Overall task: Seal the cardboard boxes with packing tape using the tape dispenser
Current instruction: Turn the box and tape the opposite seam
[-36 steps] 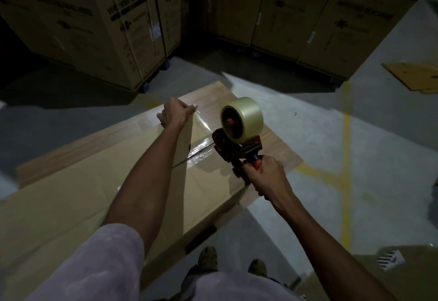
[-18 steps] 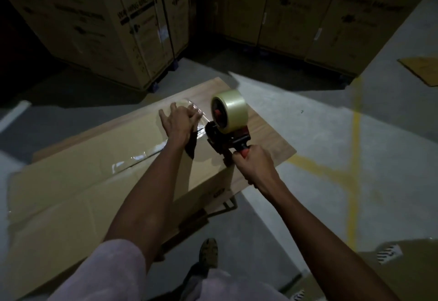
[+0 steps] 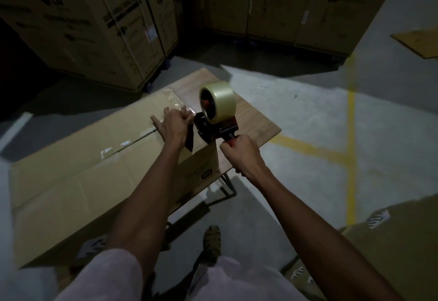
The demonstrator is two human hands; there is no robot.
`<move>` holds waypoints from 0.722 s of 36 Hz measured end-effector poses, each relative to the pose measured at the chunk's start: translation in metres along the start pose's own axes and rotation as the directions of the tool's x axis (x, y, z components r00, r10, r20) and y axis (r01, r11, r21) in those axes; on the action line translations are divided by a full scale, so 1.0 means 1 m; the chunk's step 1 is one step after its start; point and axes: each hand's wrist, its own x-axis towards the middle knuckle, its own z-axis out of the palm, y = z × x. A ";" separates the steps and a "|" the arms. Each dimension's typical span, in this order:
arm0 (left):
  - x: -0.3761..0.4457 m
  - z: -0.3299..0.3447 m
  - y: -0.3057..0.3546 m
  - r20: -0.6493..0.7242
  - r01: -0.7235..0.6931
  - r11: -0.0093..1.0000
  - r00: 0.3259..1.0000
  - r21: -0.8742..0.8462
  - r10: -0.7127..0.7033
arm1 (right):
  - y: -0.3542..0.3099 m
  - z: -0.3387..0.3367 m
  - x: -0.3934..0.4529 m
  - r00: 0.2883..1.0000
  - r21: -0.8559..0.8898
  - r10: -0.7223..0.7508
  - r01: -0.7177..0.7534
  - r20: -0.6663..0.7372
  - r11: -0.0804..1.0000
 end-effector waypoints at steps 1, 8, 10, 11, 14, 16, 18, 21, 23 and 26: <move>0.000 -0.002 0.002 0.010 0.001 1.000 1.000 0.014 -0.001 | 0.002 -0.002 -0.004 1.000 -0.009 -0.009 0.009 -0.004 1.000; -0.012 -0.011 0.014 -0.009 -0.030 0.981 0.999 0.193 0.033 | 0.041 -0.008 -0.046 0.998 -0.063 0.051 -0.053 -0.026 0.997; -0.020 -0.012 0.021 -0.011 -0.039 0.974 0.999 0.225 0.043 | 0.045 -0.008 -0.050 0.998 -0.056 0.065 -0.066 -0.014 0.996; -0.026 -0.010 0.023 -0.012 -0.047 0.977 0.999 0.210 0.050 | 0.045 -0.009 -0.051 0.998 -0.048 0.066 -0.067 -0.014 0.997; -0.051 -0.002 0.024 0.032 -0.017 0.994 0.999 -0.109 0.021 | 0.043 -0.012 -0.049 0.998 -0.043 0.056 -0.057 -0.016 0.997; -0.064 0.003 0.020 0.030 -0.002 0.976 1.000 -0.217 0.009 | 0.042 -0.014 -0.049 0.999 -0.052 0.047 -0.048 -0.013 0.997; -0.065 0.003 0.019 0.005 -0.034 0.995 0.999 -0.096 0.035 | 0.043 -0.015 -0.051 0.998 -0.041 0.054 -0.055 -0.008 0.998; -0.063 0.002 0.021 0.020 -0.034 0.997 0.999 -0.073 0.035 | 0.045 -0.018 -0.055 0.998 -0.026 0.061 -0.062 -0.014 0.998; -0.064 0.003 0.020 0.020 -0.034 0.996 0.999 -0.080 0.035 | 0.048 -0.023 -0.058 0.998 -0.045 0.056 -0.056 -0.013 0.997; -0.062 0.004 0.018 0.000 -0.038 0.997 0.999 -0.062 0.038 | 0.054 -0.024 -0.066 1.000 -0.106 0.026 -0.027 -0.008 0.994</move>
